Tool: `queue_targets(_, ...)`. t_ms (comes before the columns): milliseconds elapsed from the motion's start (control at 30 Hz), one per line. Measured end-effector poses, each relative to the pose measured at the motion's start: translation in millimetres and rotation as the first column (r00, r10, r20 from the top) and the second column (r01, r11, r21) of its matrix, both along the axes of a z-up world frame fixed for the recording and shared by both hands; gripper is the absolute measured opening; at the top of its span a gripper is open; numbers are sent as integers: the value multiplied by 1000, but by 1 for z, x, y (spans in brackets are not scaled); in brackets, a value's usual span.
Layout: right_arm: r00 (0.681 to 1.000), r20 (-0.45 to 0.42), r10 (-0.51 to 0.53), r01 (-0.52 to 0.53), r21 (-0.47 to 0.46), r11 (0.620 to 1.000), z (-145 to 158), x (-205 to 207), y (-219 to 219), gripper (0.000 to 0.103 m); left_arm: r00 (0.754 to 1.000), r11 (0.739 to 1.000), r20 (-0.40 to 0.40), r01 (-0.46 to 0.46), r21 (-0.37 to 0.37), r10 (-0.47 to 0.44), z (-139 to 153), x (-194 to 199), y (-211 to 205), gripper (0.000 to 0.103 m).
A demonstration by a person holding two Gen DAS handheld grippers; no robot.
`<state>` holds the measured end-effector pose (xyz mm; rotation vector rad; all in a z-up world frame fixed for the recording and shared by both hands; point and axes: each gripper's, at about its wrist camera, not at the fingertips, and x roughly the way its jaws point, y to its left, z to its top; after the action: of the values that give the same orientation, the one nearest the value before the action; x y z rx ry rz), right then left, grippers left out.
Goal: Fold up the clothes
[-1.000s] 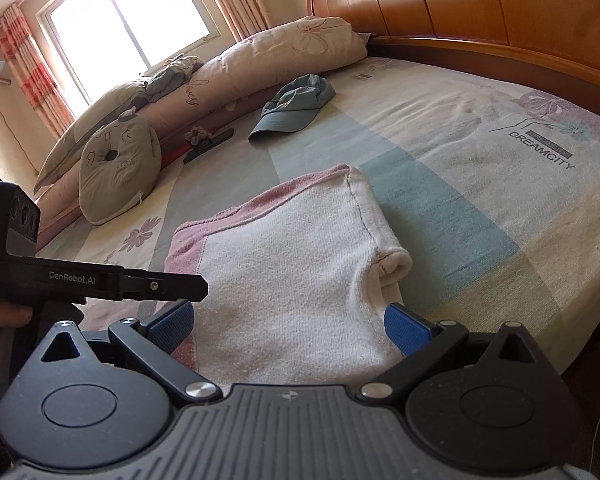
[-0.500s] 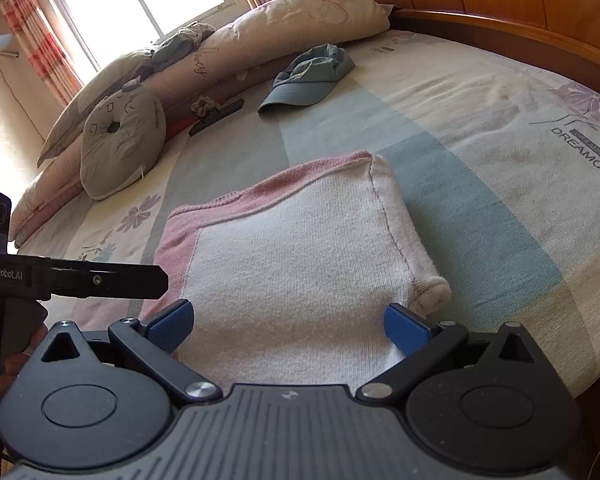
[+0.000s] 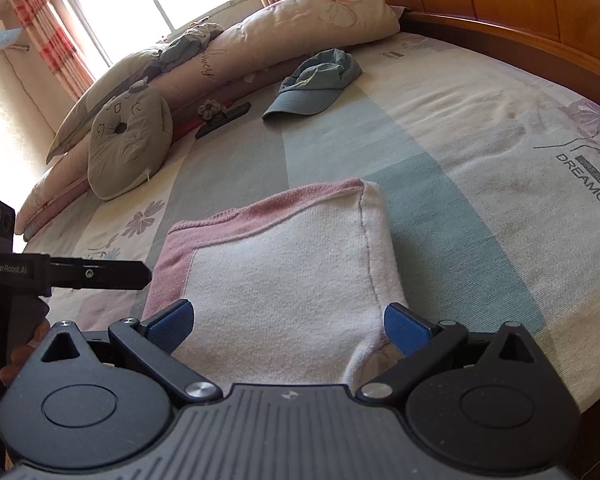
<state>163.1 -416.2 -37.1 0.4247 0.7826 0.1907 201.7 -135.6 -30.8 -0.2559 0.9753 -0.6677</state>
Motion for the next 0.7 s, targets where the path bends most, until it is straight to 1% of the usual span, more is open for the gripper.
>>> queue_targets(67, 999, -34, -27, 28, 47, 999, -1, 8, -20, 103, 999, 999, -28, -43, -10, 43, -2, 1, 11, 90)
queue_targets(167, 995, -98, -3, 18, 145, 989, -9, 25, -46, 103, 992, 996, -92, -89, -10, 88, -12, 0, 24, 90)
queue_targets(233, 987, -163, 12, 23, 209, 978, -21, 38, -60, 103, 984, 993, -138, -116, -9, 113, -20, 0, 31, 90)
queue_targets(300, 974, -223, 31, 30, 263, 964, -34, 49, -69, 103, 971, 989, -198, -146, -29, 138, -30, 0, 39, 90)
queue_targets(400, 951, -298, 82, 22, 329, 944, -51, 63, -75, 103, 942, 981, -299, -180, -74, 151, -48, 2, 48, 90)
queue_targets(500, 940, -314, 132, 0, 388, 922, -61, 71, -75, 103, 910, 974, -385, -204, -94, 154, -65, 8, 50, 90)
queue_targets(567, 935, -310, 174, -20, 443, 896, -66, 75, -73, 103, 891, 971, -433, -208, -118, 138, -74, 13, 48, 90)
queue_targets(633, 928, -307, 211, -39, 484, 874, -71, 79, -71, 103, 883, 967, -450, -215, -140, 131, -78, 18, 44, 90)
queue_targets(700, 927, -297, 230, -55, 499, 865, -75, 84, -69, 103, 887, 966, -445, -211, -152, 124, -80, 24, 38, 90)
